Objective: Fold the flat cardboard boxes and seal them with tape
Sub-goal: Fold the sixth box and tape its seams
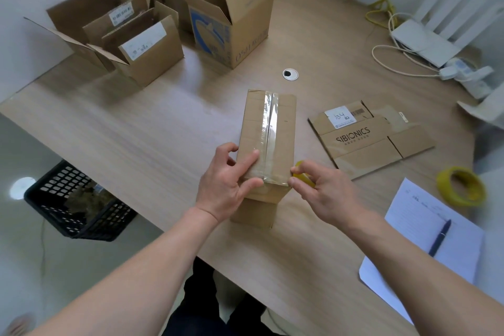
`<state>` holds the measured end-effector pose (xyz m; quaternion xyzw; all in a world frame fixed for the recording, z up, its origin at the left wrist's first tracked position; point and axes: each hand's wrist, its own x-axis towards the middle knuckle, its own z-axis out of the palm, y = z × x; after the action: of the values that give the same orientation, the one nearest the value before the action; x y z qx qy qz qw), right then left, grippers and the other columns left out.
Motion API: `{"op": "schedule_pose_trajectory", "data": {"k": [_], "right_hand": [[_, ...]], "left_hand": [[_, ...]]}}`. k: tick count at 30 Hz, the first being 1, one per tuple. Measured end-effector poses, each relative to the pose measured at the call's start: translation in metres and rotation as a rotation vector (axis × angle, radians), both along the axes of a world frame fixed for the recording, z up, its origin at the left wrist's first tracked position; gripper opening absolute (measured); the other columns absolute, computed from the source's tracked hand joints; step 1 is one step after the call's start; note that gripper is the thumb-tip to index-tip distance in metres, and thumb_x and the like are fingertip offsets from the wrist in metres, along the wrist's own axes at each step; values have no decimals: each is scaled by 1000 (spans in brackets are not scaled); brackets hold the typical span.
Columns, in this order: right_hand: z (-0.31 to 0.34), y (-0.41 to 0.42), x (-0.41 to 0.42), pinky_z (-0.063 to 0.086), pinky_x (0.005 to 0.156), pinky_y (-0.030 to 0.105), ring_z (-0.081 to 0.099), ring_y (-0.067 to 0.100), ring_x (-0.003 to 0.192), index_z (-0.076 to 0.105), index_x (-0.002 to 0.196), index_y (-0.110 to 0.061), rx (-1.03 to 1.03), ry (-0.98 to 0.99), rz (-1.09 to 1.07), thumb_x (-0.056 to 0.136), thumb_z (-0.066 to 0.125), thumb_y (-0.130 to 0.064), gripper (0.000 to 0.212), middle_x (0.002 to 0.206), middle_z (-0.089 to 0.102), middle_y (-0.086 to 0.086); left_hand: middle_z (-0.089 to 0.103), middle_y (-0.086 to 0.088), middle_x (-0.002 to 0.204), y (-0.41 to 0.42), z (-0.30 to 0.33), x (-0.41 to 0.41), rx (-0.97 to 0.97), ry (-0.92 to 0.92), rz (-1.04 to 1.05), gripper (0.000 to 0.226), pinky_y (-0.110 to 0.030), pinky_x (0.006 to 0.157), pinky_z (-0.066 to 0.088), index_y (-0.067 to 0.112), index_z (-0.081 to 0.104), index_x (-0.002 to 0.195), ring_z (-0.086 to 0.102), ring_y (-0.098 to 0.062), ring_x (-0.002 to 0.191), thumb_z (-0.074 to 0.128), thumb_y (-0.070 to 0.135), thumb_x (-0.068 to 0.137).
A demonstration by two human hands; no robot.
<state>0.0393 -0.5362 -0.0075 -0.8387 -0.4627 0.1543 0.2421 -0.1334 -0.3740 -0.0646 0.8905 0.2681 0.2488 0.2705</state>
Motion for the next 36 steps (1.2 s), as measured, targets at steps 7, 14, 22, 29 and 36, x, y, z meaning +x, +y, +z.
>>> {"op": "schedule_pose_trajectory", "data": {"k": [7,14,22,29,36], "right_hand": [[0,3,1,48,65,34,59,19,68,63,94,-28,10,38,34,90,64,-43,16,63,52,-30],[-2,3,1,38,59,31,47,16,63,62,92,-30,50,5,41,88,65,-45,16,62,48,-25],[-2,2,-3,45,57,37,54,24,69,50,96,-34,68,-62,68,87,64,-46,20,67,47,-16],[-3,2,-8,46,58,38,61,29,73,60,95,-31,71,-74,17,87,64,-51,23,77,66,-4],[-4,5,-13,50,62,38,62,23,72,62,96,-28,34,-2,-36,88,65,-49,22,70,56,-15]], "left_hand": [[29,-7,126,36,10,0,202,105,-306,52,-46,58,57,34,44,135,54,-29,85,46,61,91],[24,-15,157,5,36,23,552,241,-261,104,-61,109,24,20,36,148,19,-41,146,47,84,66],[31,-20,155,-28,34,59,533,498,-262,87,-61,109,33,4,39,147,28,-42,143,21,66,88],[48,-15,147,18,24,33,646,212,-388,85,-48,105,45,5,56,136,46,-36,135,42,70,84],[39,2,151,19,-2,24,-333,-189,-86,65,-16,113,28,22,44,143,36,-3,140,48,59,90]]}}
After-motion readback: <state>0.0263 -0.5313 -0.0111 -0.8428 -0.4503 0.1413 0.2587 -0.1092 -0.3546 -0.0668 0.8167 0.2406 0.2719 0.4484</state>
